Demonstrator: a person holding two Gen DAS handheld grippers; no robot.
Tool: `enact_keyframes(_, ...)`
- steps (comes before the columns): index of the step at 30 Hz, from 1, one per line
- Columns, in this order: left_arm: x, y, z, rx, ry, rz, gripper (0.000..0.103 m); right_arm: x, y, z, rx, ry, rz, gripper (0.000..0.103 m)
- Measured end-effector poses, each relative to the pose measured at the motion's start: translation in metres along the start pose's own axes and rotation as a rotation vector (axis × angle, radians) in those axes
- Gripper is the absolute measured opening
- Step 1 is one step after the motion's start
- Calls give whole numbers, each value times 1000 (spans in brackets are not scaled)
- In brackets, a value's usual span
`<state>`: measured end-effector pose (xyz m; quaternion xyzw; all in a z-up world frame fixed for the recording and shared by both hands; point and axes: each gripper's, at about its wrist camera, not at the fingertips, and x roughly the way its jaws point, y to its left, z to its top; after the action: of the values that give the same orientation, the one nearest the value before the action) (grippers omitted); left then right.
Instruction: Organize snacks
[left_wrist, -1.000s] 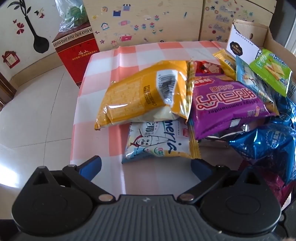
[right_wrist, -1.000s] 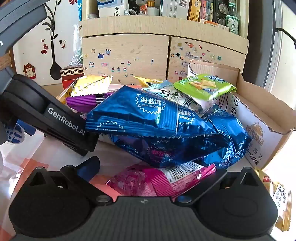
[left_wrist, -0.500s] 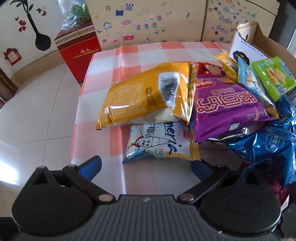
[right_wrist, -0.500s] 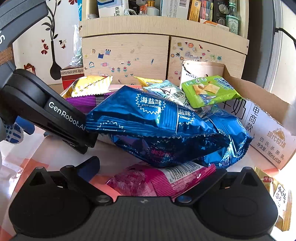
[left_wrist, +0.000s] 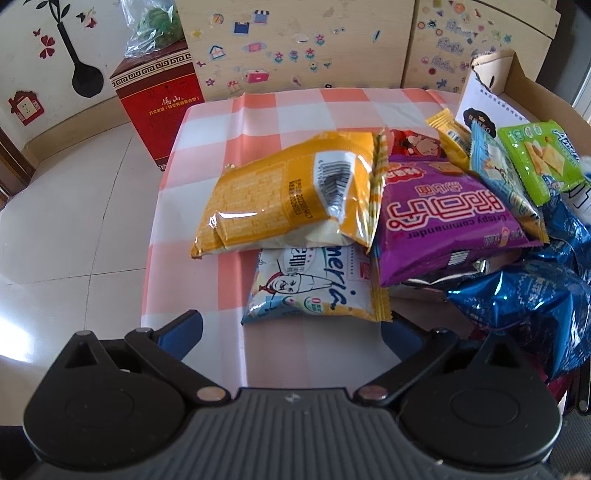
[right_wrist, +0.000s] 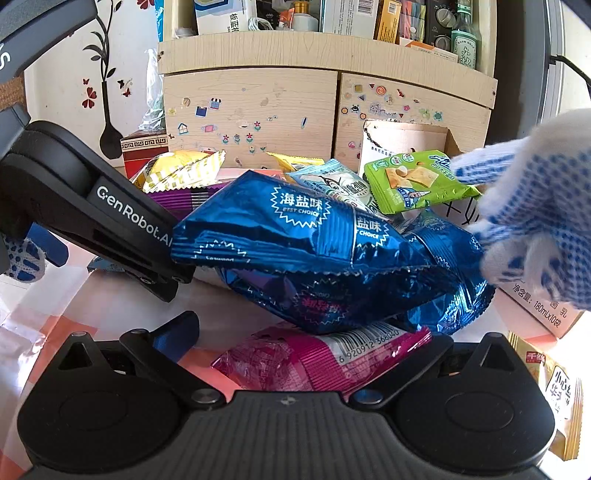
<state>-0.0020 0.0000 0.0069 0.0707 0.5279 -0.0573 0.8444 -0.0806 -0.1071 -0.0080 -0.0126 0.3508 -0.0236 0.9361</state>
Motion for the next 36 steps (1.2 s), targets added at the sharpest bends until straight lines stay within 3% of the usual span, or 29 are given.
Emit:
enact_keyframes(21,-14,1,4,-27,-26,-2,102,0,1,0,0,0,0,103)
enact_keyframes(36,-60,4,13,-18,-163,-22,102,0,1,0,0,0,0,103)
